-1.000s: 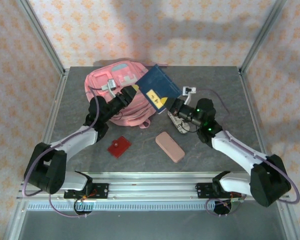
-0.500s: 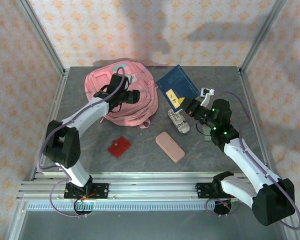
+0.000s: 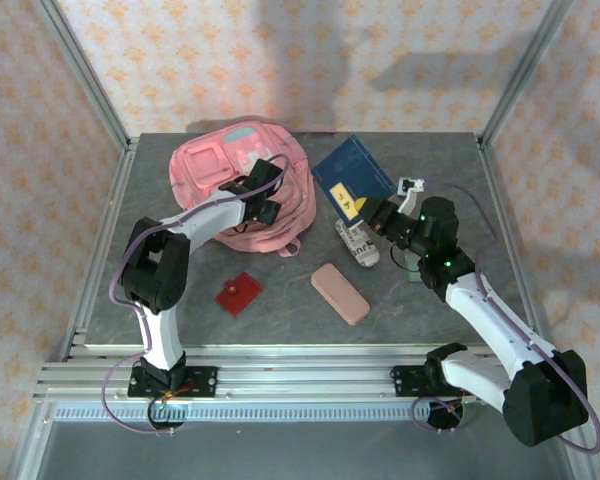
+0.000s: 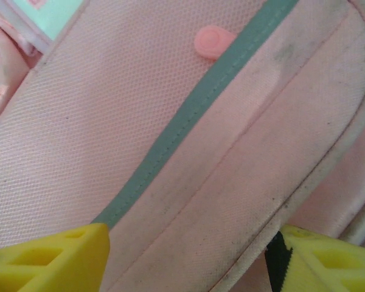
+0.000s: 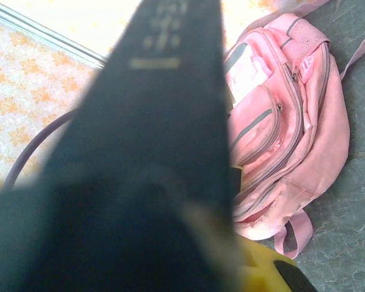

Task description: Pack the student bag

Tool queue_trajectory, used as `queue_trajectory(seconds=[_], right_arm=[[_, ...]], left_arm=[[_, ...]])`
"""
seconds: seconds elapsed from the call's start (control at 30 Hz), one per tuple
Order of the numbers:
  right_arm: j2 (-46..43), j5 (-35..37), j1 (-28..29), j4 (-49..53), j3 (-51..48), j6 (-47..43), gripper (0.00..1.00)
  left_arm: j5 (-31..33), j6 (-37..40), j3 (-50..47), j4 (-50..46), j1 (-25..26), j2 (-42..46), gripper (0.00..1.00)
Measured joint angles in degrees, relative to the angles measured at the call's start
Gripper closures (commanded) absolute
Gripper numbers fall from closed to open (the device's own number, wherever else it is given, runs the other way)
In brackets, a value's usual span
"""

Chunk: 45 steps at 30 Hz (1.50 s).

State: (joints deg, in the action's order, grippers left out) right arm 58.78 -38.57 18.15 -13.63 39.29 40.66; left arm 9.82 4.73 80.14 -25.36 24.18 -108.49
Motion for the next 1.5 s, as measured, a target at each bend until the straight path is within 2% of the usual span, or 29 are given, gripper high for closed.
queue_trajectory(seconds=[0.2, 0.33, 0.37, 0.5, 0.53, 0.8, 1.0, 1.1, 1.3, 1.5], right_arm=[[0.0, -0.3, 0.0, 0.0, 0.0, 0.0, 1.0], [0.0, -0.4, 0.0, -0.2, -0.7, 0.0, 1.0], [0.0, -0.4, 0.0, -0.2, -0.9, 0.1, 1.0], [0.0, -0.4, 0.0, -0.3, -2.2, 0.2, 1.0], [0.0, -0.4, 0.0, -0.4, -2.4, 0.2, 1.0], [0.0, -0.4, 0.0, -1.9, -4.3, 1.1, 1.0], [2.9, -1.9, 0.0, -5.4, -7.0, 3.0, 1.0], [6.4, -2.4, 0.9, -7.3, -7.3, 3.9, 1.0], [16.2, -3.6, 6.2, -14.0, -5.5, 6.3, 1.0], [29.6, -4.8, 10.1, -22.2, 2.6, 10.4, 1.0]], left_arm=[[1.4, 1.4, -0.1, 2.6, 0.2, -2.2, 0.26], [1.4, 1.4, -1.6, 5.0, 0.2, -4.0, 0.31], [1.4, 1.4, -1.9, 5.6, 0.2, -4.0, 0.39], [1.5, 1.9, -2.3, 6.7, 0.9, -4.0, 0.99], [1.7, 2.3, -2.3, 6.7, 1.0, -4.0, 1.0], [2.6, 3.0, 0.3, 3.7, 1.0, -3.3, 1.0], [5.3, 2.4, 7.1, -1.6, 0.8, 0.8, 1.0], [6.5, 1.3, 11.8, -2.9, 0.3, 2.5, 1.0], [7.4, -1.3, 16.2, -4.8, -0.7, 4.3, 1.0], [7.1, -3.8, 17.8, -6.4, -1.0, 4.3, 1.0]])
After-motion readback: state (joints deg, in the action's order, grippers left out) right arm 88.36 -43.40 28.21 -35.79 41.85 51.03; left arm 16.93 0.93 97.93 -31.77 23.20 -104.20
